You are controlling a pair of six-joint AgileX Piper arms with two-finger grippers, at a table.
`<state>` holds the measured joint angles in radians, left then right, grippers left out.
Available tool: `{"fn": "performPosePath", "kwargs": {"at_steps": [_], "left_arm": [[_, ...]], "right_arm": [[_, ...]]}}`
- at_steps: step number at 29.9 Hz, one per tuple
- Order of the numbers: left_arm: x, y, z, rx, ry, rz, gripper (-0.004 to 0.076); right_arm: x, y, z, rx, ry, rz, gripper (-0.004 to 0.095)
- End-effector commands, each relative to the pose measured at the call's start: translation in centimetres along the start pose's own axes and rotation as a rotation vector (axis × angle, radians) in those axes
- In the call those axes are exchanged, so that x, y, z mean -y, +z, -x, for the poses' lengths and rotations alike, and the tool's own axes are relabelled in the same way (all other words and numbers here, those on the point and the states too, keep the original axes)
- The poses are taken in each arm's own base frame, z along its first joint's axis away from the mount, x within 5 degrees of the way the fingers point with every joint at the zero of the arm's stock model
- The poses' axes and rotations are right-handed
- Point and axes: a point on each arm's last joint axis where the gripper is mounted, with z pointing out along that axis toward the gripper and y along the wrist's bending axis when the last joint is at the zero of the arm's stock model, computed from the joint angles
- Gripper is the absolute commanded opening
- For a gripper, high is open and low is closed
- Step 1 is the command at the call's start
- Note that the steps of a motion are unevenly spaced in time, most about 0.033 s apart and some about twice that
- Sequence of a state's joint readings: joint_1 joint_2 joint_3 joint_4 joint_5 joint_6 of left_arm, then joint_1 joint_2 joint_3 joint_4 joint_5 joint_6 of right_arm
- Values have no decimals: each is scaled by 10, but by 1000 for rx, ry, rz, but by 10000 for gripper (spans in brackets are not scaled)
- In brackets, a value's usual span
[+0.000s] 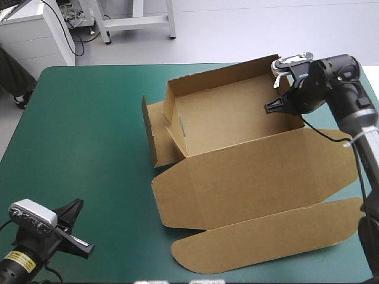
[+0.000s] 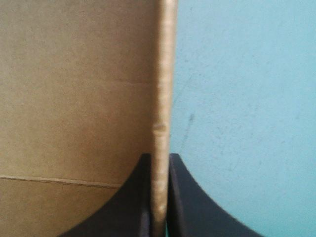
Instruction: Fold the box
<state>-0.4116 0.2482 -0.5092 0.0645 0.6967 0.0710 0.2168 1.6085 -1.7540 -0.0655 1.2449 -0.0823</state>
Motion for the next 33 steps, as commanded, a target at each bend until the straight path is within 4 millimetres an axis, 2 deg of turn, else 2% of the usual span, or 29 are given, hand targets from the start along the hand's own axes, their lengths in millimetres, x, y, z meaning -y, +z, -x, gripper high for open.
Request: {"fn": "performPosePath", "kwargs": {"at_steps": [1,5,8,11,14,17,23,27,30,33], "left_arm": [[-1,-2,13,83,-10,5,-8],[1,-2,13,83,-49,-25,1],[1,-2,13,80,-36,-16,78],[0,-2,13,84,-25,-7,225],[-1,-2,14,93,-19,6,428],[-1,-3,17,122,-49,2,554],[4,-3,19,138,-156,-68,564],[4,-4,24,187,-80,-61,539],[2,-3,37,205,-75,-55,505],[0,6,57,174,-77,-54,496]], "right_arm": [[6,-64,-8,151,22,-27,-20],[7,-86,-16,205,25,-32,-20],[6,-99,-20,234,28,-29,-20],[6,-107,-25,253,30,-31,-20],[6,-113,-27,267,42,-31,-20],[6,-118,-30,279,50,-31,-20],[6,-121,-32,286,51,-32,-20],[6,-120,-32,282,52,-24,-20],[5,-120,-32,282,52,-22,-20],[5,-120,-32,282,52,-22,-20]]}}
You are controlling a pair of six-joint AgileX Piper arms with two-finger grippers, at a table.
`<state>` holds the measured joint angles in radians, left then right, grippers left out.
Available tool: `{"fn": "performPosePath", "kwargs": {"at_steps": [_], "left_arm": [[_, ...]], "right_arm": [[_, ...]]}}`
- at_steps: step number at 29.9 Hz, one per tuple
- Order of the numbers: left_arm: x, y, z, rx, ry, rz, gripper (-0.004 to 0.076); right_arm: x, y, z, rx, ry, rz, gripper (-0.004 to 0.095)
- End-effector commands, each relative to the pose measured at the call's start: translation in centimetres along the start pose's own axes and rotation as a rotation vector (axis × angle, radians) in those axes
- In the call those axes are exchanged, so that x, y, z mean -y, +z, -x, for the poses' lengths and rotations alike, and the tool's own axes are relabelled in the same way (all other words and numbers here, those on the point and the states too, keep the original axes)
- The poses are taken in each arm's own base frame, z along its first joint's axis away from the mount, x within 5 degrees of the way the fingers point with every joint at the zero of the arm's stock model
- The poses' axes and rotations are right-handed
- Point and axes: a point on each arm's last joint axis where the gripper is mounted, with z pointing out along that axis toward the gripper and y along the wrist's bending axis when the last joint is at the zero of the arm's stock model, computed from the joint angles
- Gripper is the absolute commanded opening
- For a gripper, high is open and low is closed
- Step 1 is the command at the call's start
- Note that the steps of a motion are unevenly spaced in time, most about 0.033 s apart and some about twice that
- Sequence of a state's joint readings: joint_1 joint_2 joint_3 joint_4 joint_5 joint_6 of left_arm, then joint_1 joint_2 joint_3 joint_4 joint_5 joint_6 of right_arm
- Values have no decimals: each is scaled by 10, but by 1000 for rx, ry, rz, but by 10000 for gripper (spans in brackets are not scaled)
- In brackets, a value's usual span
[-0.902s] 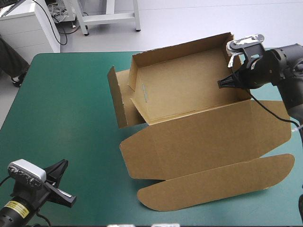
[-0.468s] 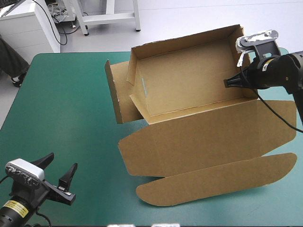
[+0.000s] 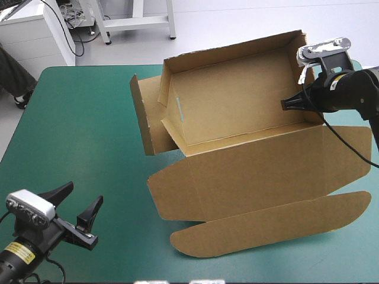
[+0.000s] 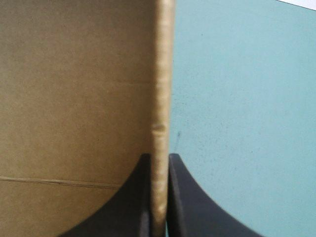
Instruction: Fold the box
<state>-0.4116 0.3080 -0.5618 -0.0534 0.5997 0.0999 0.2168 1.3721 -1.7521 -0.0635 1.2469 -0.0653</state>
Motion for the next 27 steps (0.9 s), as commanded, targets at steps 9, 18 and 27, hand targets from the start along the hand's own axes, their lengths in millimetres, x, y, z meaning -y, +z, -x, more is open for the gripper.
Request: {"fn": "performPosePath", "kwargs": {"at_steps": [9,18,27], "left_arm": [[-21,75,86,-48,-116,153,496],[-33,134,113,-209,-57,230,493],[-94,147,110,-265,-213,356,407]], "right_arm": [[2,-21,0,51,23,6,-20],[1,-21,0,52,25,12,-20],[1,-21,0,52,21,13,-20]]}}
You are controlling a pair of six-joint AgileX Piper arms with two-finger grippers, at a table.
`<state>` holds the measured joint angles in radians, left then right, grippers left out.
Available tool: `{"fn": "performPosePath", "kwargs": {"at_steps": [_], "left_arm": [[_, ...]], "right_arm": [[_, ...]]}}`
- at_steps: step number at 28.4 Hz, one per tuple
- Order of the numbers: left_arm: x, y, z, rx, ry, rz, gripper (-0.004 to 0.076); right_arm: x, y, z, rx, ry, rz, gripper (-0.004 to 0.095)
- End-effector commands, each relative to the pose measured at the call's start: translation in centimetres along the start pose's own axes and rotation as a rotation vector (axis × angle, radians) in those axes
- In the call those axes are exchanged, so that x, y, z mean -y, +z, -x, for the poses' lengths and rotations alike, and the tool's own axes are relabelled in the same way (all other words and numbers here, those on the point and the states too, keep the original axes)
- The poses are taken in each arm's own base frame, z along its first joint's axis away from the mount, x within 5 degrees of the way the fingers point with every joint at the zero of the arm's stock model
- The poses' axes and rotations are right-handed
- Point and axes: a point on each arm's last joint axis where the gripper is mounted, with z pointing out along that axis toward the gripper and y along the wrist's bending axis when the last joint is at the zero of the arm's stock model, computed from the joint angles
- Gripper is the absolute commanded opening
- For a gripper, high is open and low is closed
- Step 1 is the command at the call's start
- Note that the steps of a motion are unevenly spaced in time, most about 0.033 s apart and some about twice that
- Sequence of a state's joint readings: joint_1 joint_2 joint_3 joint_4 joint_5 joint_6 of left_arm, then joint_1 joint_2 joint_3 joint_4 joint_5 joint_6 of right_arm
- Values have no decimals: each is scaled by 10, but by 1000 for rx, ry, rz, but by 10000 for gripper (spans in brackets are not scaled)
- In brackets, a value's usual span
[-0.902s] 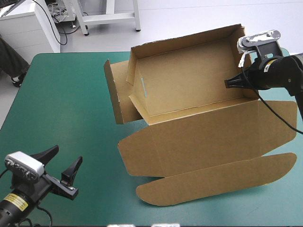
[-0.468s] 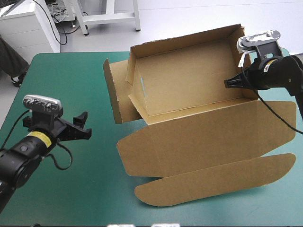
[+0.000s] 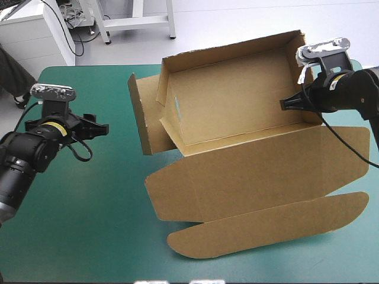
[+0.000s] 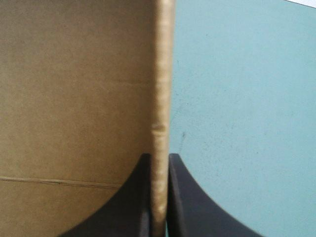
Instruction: Fold the box
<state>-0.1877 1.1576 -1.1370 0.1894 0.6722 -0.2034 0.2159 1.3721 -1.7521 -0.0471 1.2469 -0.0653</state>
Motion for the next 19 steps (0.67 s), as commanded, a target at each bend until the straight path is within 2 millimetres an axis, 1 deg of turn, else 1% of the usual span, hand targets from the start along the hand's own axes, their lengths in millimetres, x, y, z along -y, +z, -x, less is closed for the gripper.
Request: {"fn": "performPosePath", "kwargs": {"at_steps": [1,3,5,6,8,11,15,17,18,19], "left_arm": [[-24,-3,13,60,-64,-3,407],[-39,7,10,23,-107,-30,407],[-52,18,4,-28,-156,-95,407],[-56,26,1,-58,-173,-133,408],[-61,41,-5,-113,-214,-264,408],[-59,62,-12,-156,-230,-447,408],[-51,87,-19,-147,-261,-597,407],[-44,96,-23,-109,-286,-664,407],[-37,102,-26,-86,-298,-708,407],[-32,103,-29,-77,-276,-727,407]], "right_arm": [[2,-21,0,51,15,-2,-20],[2,-21,0,51,15,-2,-20],[2,-21,0,51,15,-2,-21],[2,-21,0,51,15,-2,-20],[2,-21,0,51,15,-2,-20],[2,-21,0,51,15,-2,-20],[2,-21,0,51,15,-1,-20],[2,-21,0,51,15,-1,-21],[2,-21,0,51,15,-1,-20],[2,-21,0,51,15,-1,-20]]}}
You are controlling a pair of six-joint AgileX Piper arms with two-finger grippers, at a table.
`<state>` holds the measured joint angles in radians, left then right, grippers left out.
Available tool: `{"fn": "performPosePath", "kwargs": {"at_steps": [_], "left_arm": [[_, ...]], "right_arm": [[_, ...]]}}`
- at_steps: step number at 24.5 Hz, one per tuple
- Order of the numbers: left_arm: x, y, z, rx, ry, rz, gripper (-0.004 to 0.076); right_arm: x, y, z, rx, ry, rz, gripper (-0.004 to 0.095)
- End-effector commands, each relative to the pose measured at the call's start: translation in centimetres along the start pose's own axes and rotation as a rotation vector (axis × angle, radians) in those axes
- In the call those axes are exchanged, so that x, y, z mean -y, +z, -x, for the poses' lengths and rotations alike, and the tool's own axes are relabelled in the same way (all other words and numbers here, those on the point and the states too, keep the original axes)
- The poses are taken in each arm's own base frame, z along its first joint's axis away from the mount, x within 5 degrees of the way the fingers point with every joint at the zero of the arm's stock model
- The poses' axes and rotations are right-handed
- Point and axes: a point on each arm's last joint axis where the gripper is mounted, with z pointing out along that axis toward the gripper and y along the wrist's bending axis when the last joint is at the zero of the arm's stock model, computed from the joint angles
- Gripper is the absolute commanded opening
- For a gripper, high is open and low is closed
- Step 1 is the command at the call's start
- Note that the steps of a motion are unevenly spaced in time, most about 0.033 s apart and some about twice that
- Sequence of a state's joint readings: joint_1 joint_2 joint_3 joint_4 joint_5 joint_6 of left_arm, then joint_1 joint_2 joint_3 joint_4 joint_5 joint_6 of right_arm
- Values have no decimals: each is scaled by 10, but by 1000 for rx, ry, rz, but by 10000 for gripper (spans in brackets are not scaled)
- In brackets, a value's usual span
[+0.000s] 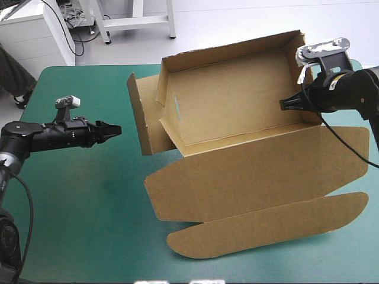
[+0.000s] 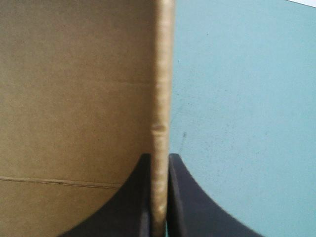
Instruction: Fold the box
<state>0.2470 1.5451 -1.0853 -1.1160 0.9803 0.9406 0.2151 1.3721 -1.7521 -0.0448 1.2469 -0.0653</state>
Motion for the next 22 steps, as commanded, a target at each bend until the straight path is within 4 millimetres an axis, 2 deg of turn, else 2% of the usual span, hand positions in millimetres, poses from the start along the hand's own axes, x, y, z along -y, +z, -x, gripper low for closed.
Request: {"fn": "performPosePath", "kwargs": {"at_steps": [1,5,8,11,22], "left_arm": [[24,3,7,109,65,-120,405],[40,18,1,131,107,-180,387],[67,34,2,171,140,-270,367],[82,38,0,175,148,-348,367],[118,13,7,255,122,-624,368]], "right_arm": [[2,-21,0,51,14,-2,-20],[2,-20,0,49,14,-2,-20],[2,-14,1,36,13,-1,-20],[2,-10,2,25,13,-2,-20],[3,22,6,-43,3,-16,-20]]}}
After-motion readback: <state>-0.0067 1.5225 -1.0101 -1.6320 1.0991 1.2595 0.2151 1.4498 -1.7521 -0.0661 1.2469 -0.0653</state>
